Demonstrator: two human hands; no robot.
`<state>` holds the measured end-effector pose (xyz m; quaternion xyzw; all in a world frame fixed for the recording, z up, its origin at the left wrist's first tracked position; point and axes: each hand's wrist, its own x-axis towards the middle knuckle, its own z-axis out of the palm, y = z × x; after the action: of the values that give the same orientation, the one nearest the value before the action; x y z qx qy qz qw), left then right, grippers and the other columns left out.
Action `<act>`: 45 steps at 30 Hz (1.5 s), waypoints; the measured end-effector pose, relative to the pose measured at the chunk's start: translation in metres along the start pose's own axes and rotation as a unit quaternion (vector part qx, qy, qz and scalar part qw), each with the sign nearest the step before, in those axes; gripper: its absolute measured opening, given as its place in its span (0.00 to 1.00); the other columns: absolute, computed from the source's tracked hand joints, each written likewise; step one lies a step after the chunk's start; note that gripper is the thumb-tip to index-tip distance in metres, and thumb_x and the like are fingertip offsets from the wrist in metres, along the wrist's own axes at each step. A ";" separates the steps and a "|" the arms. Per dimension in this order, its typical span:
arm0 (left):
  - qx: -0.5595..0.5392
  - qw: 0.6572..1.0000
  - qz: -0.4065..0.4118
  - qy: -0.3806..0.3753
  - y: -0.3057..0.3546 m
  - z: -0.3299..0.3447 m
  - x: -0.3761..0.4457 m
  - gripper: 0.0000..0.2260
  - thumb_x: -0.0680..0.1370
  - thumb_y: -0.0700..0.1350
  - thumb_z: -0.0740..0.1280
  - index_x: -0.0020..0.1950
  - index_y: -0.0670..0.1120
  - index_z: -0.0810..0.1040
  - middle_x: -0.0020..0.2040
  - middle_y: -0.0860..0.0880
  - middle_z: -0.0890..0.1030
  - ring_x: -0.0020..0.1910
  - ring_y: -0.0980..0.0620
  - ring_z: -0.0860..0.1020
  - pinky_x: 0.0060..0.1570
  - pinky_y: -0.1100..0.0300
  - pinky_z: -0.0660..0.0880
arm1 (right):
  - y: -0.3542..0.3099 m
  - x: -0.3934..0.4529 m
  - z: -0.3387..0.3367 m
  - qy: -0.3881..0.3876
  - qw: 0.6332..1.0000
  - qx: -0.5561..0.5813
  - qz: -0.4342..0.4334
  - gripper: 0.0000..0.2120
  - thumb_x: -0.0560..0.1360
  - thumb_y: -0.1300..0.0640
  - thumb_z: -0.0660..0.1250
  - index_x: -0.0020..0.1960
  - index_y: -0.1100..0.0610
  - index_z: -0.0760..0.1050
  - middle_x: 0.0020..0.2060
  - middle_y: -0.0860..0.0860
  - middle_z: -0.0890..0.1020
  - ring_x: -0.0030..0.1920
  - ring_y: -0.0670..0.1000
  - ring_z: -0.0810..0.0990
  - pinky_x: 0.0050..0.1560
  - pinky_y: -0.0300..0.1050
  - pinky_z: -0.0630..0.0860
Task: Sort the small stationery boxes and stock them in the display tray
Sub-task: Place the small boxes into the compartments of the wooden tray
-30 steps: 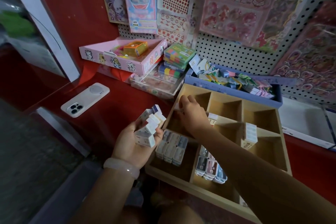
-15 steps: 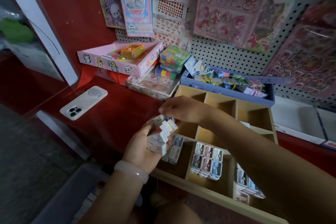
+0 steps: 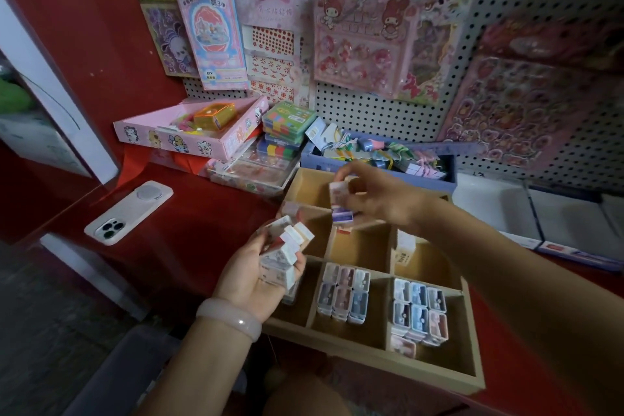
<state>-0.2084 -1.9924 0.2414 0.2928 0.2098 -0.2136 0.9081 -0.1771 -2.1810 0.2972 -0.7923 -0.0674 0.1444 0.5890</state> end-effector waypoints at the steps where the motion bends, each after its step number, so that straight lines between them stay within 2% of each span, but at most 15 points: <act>1: -0.001 1.000 0.001 0.002 -0.002 0.000 0.001 0.11 0.82 0.46 0.57 0.57 0.42 0.75 0.36 0.44 0.82 0.29 0.52 0.78 0.26 0.62 0.74 | 0.007 -0.001 -0.011 0.065 0.998 0.013 -0.007 0.08 0.76 0.66 0.65 0.50 0.58 0.67 0.39 0.54 0.75 0.37 0.50 0.77 0.37 0.44 0.79; 3: -0.003 1.000 0.008 0.002 -0.005 0.003 0.004 0.12 0.82 0.46 0.57 0.62 0.43 0.73 0.37 0.43 0.82 0.30 0.51 0.78 0.26 0.62 0.74 | 0.025 0.000 -0.036 0.211 0.976 -0.045 -0.013 0.10 0.74 0.61 0.68 0.49 0.57 0.66 0.40 0.55 0.79 0.40 0.53 0.77 0.41 0.49 0.77; 5: 0.002 1.000 0.011 -0.008 -0.007 0.009 0.009 0.14 0.82 0.47 0.57 0.63 0.42 0.73 0.38 0.42 0.82 0.30 0.50 0.79 0.26 0.61 0.75 | 0.044 0.001 -0.060 0.328 0.942 -0.063 -0.008 0.13 0.74 0.57 0.69 0.52 0.58 0.67 0.46 0.57 0.80 0.41 0.52 0.77 0.38 0.45 0.75; 8: 0.037 0.999 0.008 -0.020 -0.012 0.025 0.022 0.11 0.82 0.46 0.57 0.54 0.42 0.75 0.35 0.43 0.82 0.28 0.50 0.80 0.26 0.62 0.74 | 0.069 0.003 -0.085 0.402 0.909 -0.107 0.018 0.13 0.75 0.57 0.68 0.56 0.60 0.70 0.50 0.58 0.80 0.43 0.55 0.78 0.39 0.47 0.75; 12: 0.071 0.997 0.009 -0.004 -0.018 0.046 0.047 0.10 0.82 0.45 0.56 0.55 0.42 0.73 0.32 0.42 0.82 0.25 0.50 0.79 0.25 0.62 0.74 | 0.093 0.014 -0.096 0.354 0.886 -0.288 0.079 0.09 0.77 0.60 0.64 0.56 0.59 0.73 0.49 0.58 0.81 0.48 0.58 0.78 0.44 0.48 0.74; 15: 0.081 0.997 -0.002 -0.003 -0.020 0.054 0.059 0.12 0.82 0.46 0.56 0.49 0.40 0.75 0.32 0.42 0.82 0.26 0.50 0.79 0.25 0.63 0.74 | 0.099 0.029 -0.093 0.335 0.890 -0.295 0.095 0.08 0.77 0.62 0.62 0.56 0.58 0.75 0.47 0.57 0.79 0.46 0.57 0.77 0.42 0.47 0.73; 20: 0.071 0.997 -0.032 -0.014 -0.022 0.055 0.069 0.13 0.82 0.47 0.57 0.49 0.39 0.76 0.34 0.40 0.82 0.26 0.49 0.79 0.26 0.62 0.75 | 0.110 0.047 -0.090 0.315 0.890 -0.321 0.076 0.08 0.77 0.60 0.62 0.54 0.56 0.77 0.48 0.58 0.79 0.49 0.59 0.78 0.47 0.54 0.77; 23: 0.063 0.997 -0.045 -0.011 -0.024 0.054 0.071 0.13 0.82 0.47 0.57 0.49 0.39 0.76 0.33 0.40 0.82 0.27 0.48 0.79 0.26 0.63 0.75 | 0.118 0.047 -0.089 0.299 0.866 -0.394 0.070 0.05 0.76 0.59 0.61 0.51 0.56 0.74 0.49 0.57 0.76 0.48 0.60 0.76 0.44 0.51 0.74; 27: 0.057 0.997 -0.052 -0.003 -0.026 0.051 0.071 0.12 0.82 0.46 0.57 0.49 0.40 0.76 0.34 0.40 0.82 0.31 0.48 0.78 0.26 0.62 0.75 | 0.124 0.048 -0.083 0.313 0.847 -0.420 0.092 0.07 0.77 0.64 0.58 0.54 0.57 0.67 0.52 0.59 0.76 0.49 0.61 0.76 0.38 0.46 0.65; 30: 0.048 0.997 -0.055 -0.005 -0.025 0.049 0.067 0.12 0.82 0.46 0.58 0.48 0.40 0.76 0.34 0.40 0.82 0.30 0.49 0.78 0.26 0.62 0.75 | 0.121 0.049 -0.081 0.320 0.850 -0.406 0.102 0.06 0.77 0.64 0.58 0.54 0.58 0.65 0.51 0.60 0.77 0.49 0.61 0.76 0.38 0.46 0.63; 33: 0.037 0.997 -0.061 -0.011 -0.023 0.048 0.062 0.11 0.81 0.45 0.59 0.48 0.40 0.77 0.35 0.41 0.82 0.29 0.50 0.79 0.27 0.62 0.75 | 0.114 0.049 -0.085 0.334 0.863 -0.356 0.134 0.07 0.77 0.64 0.59 0.54 0.60 0.64 0.50 0.62 0.78 0.49 0.63 0.77 0.40 0.50 0.70; 38: 0.030 0.998 -0.052 -0.003 -0.026 0.053 0.052 0.10 0.81 0.44 0.59 0.46 0.40 0.77 0.34 0.41 0.82 0.33 0.48 0.78 0.26 0.61 0.75 | 0.095 0.049 -0.091 0.319 0.889 -0.251 0.211 0.20 0.75 0.65 0.64 0.66 0.64 0.63 0.57 0.62 0.75 0.56 0.60 0.76 0.46 0.46 0.71; 40: 0.033 0.998 -0.047 0.004 -0.028 0.054 0.048 0.10 0.81 0.43 0.59 0.46 0.40 0.76 0.36 0.40 0.82 0.37 0.47 0.77 0.25 0.61 0.75 | 0.091 0.044 -0.091 0.270 0.900 -0.255 0.228 0.23 0.74 0.63 0.66 0.67 0.64 0.63 0.55 0.60 0.76 0.53 0.57 0.75 0.44 0.44 0.71; 42: 0.031 0.998 -0.049 0.007 -0.029 0.054 0.044 0.09 0.80 0.44 0.60 0.49 0.40 0.76 0.41 0.39 0.81 0.40 0.46 0.76 0.25 0.61 0.75 | 0.085 0.037 -0.089 0.242 0.901 -0.284 0.223 0.21 0.76 0.61 0.65 0.66 0.63 0.64 0.49 0.59 0.77 0.48 0.55 0.74 0.37 0.42 0.71; 45: 0.031 0.998 -0.045 0.007 -0.032 0.054 0.039 0.08 0.80 0.44 0.60 0.50 0.40 0.75 0.39 0.40 0.80 0.38 0.48 0.76 0.25 0.61 0.75 | 0.063 0.029 -0.079 0.260 0.907 -0.305 0.125 0.14 0.78 0.59 0.61 0.63 0.61 0.69 0.51 0.60 0.79 0.47 0.58 0.79 0.46 0.50 0.77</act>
<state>-0.1788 -2.0598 0.2479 0.3125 0.2220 -0.2586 0.8867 -0.1295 -2.2640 0.2537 -0.9447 0.1476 -0.0220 0.2921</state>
